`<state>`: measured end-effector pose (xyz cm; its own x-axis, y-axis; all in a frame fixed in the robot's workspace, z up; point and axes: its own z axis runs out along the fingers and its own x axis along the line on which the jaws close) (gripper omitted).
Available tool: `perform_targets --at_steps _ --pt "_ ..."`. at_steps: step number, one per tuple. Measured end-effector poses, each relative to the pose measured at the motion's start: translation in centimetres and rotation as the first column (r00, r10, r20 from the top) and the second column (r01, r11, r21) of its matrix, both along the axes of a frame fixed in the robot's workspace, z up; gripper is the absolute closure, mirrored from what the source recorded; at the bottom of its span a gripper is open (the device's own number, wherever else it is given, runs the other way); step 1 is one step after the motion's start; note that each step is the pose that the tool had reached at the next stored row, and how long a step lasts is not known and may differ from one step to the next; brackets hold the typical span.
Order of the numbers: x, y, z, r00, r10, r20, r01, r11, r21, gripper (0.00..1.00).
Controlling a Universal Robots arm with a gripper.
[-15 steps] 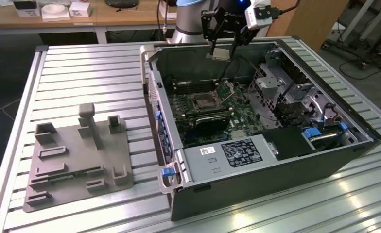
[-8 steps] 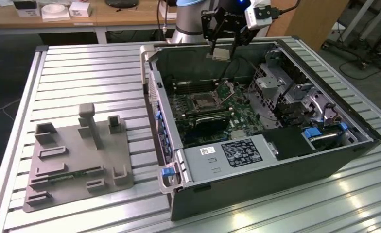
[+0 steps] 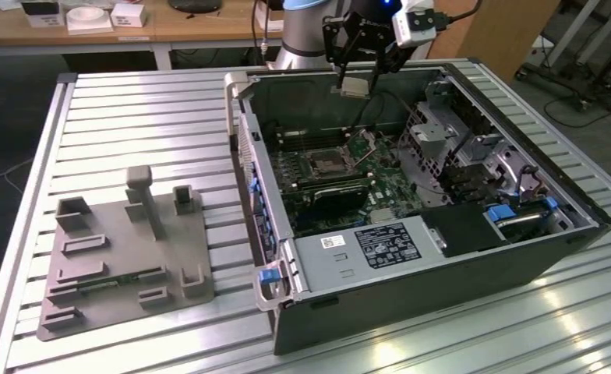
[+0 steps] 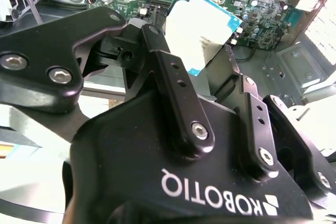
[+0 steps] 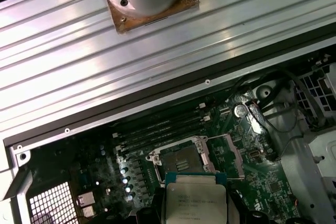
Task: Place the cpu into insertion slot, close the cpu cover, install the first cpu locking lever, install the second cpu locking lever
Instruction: 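Place the cpu into insertion slot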
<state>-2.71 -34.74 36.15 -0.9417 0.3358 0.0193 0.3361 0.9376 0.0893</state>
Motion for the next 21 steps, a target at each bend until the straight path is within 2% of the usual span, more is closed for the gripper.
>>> perform_targets --at_steps 21 --pt "0.0 0.0 0.0 0.9998 -0.019 0.0 0.019 0.9998 0.0 0.46"
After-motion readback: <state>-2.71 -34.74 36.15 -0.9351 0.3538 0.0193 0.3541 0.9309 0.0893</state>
